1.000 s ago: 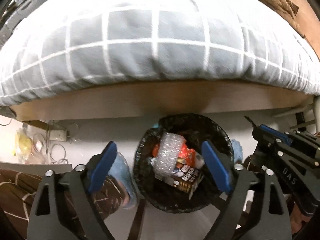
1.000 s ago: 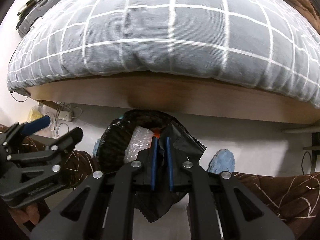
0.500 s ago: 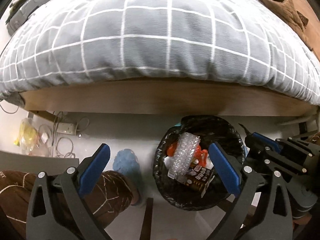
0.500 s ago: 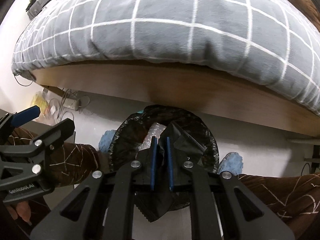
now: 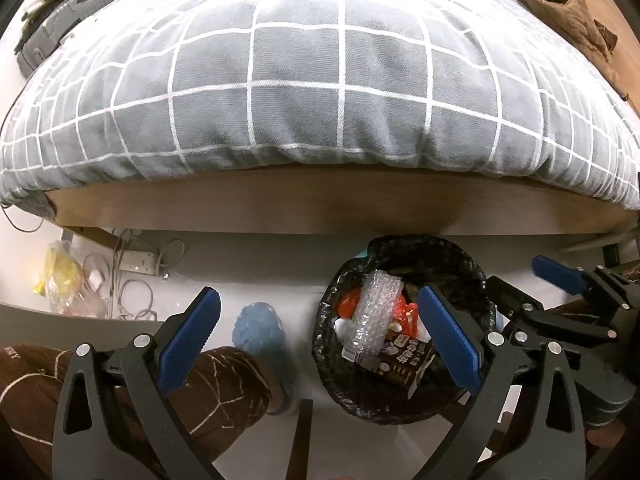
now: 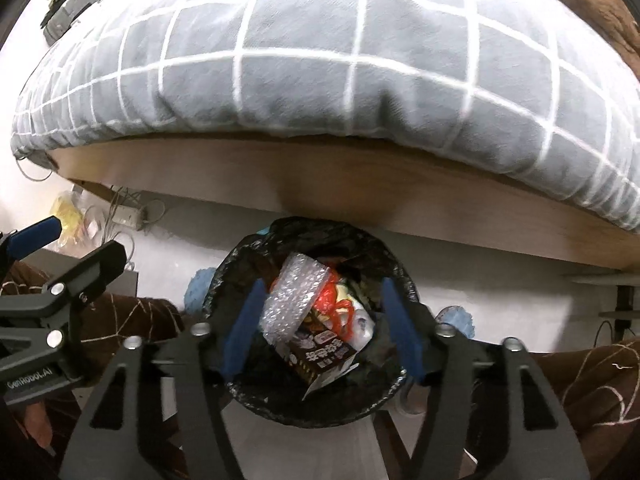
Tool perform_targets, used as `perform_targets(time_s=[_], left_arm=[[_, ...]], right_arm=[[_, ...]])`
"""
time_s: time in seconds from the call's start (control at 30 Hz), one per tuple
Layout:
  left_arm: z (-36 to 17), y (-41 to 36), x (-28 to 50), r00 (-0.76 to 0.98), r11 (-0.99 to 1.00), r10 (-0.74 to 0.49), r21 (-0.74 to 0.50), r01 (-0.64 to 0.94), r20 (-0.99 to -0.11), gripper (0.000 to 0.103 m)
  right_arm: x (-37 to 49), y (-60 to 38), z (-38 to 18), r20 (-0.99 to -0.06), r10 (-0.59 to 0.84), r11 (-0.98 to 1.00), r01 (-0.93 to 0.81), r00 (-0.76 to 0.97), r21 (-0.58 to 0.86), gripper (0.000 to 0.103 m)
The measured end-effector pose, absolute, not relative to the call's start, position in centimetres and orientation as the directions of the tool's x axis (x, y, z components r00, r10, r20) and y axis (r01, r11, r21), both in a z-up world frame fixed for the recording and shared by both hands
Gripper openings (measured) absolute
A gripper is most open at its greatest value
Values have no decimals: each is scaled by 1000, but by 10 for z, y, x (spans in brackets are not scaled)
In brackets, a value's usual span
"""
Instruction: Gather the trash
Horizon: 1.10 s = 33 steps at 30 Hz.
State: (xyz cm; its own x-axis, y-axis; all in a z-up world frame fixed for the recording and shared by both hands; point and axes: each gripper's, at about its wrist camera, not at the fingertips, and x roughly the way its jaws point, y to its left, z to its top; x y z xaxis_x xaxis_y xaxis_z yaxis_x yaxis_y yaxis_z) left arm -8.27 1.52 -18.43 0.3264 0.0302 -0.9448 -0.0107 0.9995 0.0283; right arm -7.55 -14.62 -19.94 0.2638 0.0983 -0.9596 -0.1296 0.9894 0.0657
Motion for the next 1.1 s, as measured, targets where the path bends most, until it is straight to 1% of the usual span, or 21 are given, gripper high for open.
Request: perform_targets(time_s=[0.07, 0.1, 0.17, 0.27, 0.3, 0.43, 0.6, 0.77, 1.0, 1.1], left_arm=[[-180, 13, -82, 337, 1000, 24, 22, -10, -941, 97], [-177, 12, -81, 344, 1000, 20, 18, -8, -939, 97], [-169, 8, -81, 362, 1000, 11, 12, 0, -932, 97], [-151, 1, -80, 406, 1000, 3, 11, 18, -914, 97], [-143, -2, -80, 420, 1000, -5, 6, 24, -907, 97], [-112, -13, -82, 473, 999, -54, -42, 35, -879, 97], [-74, -30, -90, 547, 998, -43, -17, 52, -836, 97], [-47, -36, -106, 591, 999, -41, -14, 50, -806, 97], [-20, -41, -135, 627, 998, -39, 7, 70, -778, 97], [-13, -38, -150, 632, 998, -39, -5, 56, -774, 97]], right_arm=[[-75, -155, -193, -954, 81, 993, -109, 288, 52, 76], [-75, -158, -190, -952, 74, 994, -98, 296, 47, 78], [-75, -169, -178, -942, 68, 996, -72, 329, 46, 87], [-75, -181, -160, -922, 41, 999, -41, 386, 27, 94], [-75, -185, -152, -913, 38, 999, -34, 407, 26, 95], [-79, -201, -117, -873, 7, 1000, -7, 488, 4, 95], [-93, -223, -68, -817, -33, 999, 48, 575, -7, 95], [-118, -235, -31, -777, -56, 997, 80, 627, -8, 95], [-158, -237, 0, -745, -71, 995, 100, 663, -5, 95], [-171, -236, 6, -742, -63, 995, 100, 668, 7, 95]])
